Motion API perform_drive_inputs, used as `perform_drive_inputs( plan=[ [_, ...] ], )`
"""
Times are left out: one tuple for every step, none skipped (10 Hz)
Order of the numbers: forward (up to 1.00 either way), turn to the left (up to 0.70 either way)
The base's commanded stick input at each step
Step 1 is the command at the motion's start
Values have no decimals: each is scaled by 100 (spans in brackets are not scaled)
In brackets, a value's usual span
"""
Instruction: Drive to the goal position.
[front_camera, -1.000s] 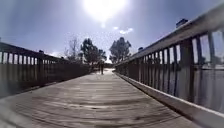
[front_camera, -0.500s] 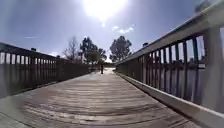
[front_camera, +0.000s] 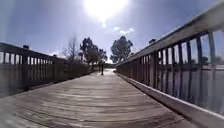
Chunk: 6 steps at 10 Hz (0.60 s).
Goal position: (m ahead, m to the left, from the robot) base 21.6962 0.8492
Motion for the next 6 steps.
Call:
perform_drive_inputs(
  plan=[
    [70, 0],
    [70, 0],
    [70, 0],
    [70, 0],
    [70, 0],
    [70, 0]
  ],
)
